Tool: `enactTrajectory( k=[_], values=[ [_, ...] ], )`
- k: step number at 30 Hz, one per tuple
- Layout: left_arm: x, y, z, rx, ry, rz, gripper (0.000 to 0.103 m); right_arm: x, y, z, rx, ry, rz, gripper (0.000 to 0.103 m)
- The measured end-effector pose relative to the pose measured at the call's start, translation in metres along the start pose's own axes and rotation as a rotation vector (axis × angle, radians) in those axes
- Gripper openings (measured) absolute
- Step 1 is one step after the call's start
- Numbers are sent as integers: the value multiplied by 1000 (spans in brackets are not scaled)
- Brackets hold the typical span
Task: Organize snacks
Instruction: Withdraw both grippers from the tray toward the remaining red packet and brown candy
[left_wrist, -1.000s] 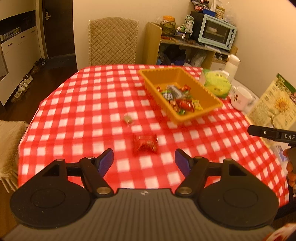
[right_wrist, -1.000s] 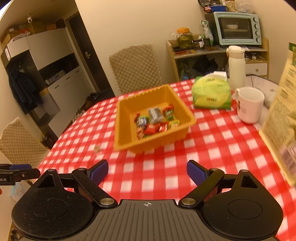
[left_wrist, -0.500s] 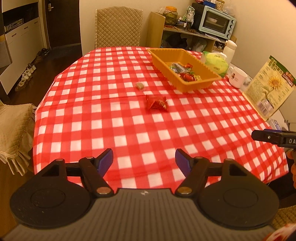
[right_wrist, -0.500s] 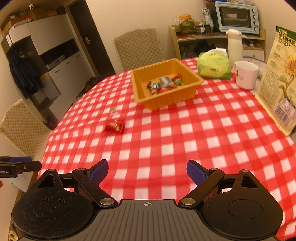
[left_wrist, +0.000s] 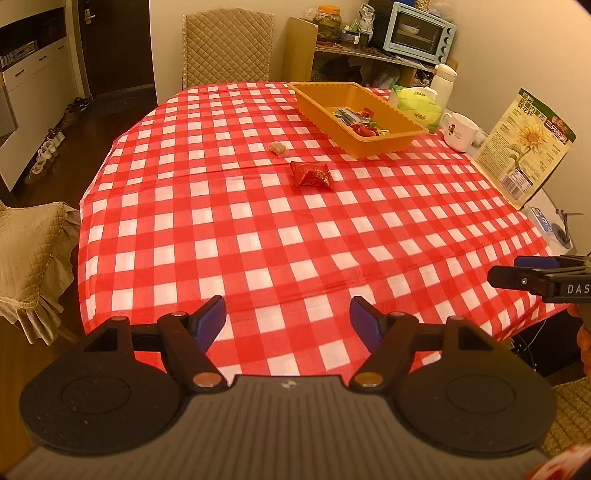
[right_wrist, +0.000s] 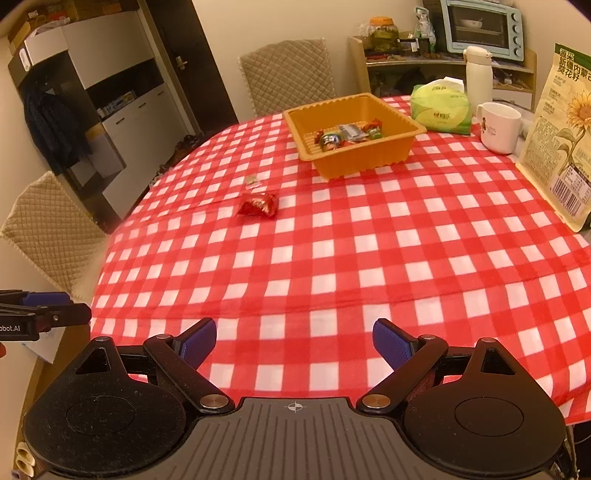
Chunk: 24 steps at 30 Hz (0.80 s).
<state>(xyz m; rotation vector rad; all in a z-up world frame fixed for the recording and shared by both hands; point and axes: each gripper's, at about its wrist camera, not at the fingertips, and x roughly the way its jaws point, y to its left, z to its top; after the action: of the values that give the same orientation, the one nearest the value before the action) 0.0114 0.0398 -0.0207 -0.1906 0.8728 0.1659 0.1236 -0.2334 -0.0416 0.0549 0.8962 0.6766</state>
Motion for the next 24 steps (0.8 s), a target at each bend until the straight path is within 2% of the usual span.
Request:
enactTrajectory(
  k=[15, 24],
  values=[
    [-12, 15, -18, 0, 7, -17, 72, -3, 31, -18, -26, 23, -20, 91],
    [1, 24, -9, -19, 6, 19, 72, 21, 40, -3, -156, 14, -16, 91]
  ],
)
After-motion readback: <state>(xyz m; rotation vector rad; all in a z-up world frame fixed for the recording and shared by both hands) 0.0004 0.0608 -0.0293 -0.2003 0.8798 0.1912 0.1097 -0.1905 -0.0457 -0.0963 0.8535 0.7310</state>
